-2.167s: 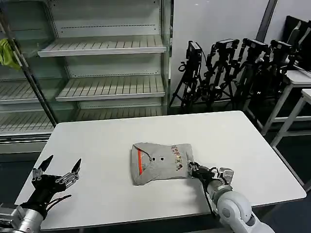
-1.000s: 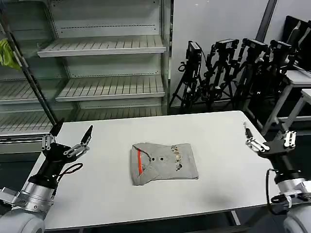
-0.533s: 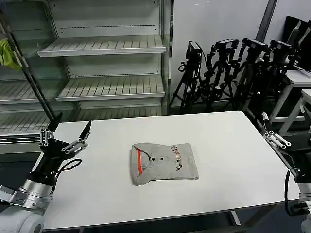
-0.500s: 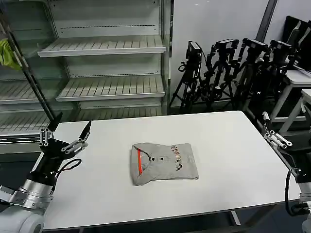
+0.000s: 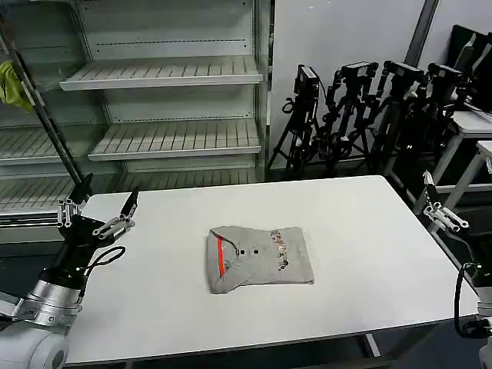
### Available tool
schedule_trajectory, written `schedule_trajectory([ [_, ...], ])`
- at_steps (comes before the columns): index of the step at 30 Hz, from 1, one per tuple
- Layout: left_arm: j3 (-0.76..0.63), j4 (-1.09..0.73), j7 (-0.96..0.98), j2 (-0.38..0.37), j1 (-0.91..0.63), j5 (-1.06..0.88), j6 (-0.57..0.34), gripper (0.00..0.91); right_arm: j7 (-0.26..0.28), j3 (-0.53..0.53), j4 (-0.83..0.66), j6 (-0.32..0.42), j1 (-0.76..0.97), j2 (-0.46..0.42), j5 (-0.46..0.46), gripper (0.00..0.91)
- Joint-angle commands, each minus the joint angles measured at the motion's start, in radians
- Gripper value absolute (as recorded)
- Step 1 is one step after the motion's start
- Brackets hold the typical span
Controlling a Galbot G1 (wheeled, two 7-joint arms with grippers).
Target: Fold and organize the clothes.
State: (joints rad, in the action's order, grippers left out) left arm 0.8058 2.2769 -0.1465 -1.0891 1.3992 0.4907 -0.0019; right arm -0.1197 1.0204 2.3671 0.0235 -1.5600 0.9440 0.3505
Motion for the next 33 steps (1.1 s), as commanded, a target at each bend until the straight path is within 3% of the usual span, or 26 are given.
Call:
schedule_trajectory([
  [1,-0.006,-0.003,0.001,-0.003,-0.003,-0.007,-0.005,0.907,-0.006,-0.007,-0.008,0.009,0.010,0.002,-0.008,0.907],
  [12,-0.005,-0.011,0.002,-0.005,-0.008,-0.012,-0.006,0.907,-0.017,-0.019,-0.030,0.008,0.026,-0.004,-0.054,0.907],
  [33,0.003,0.004,0.000,-0.011,-0.009,-0.013,-0.004,0.907,-0.013,-0.013,-0.029,-0.001,0.029,-0.001,-0.056,0.907],
])
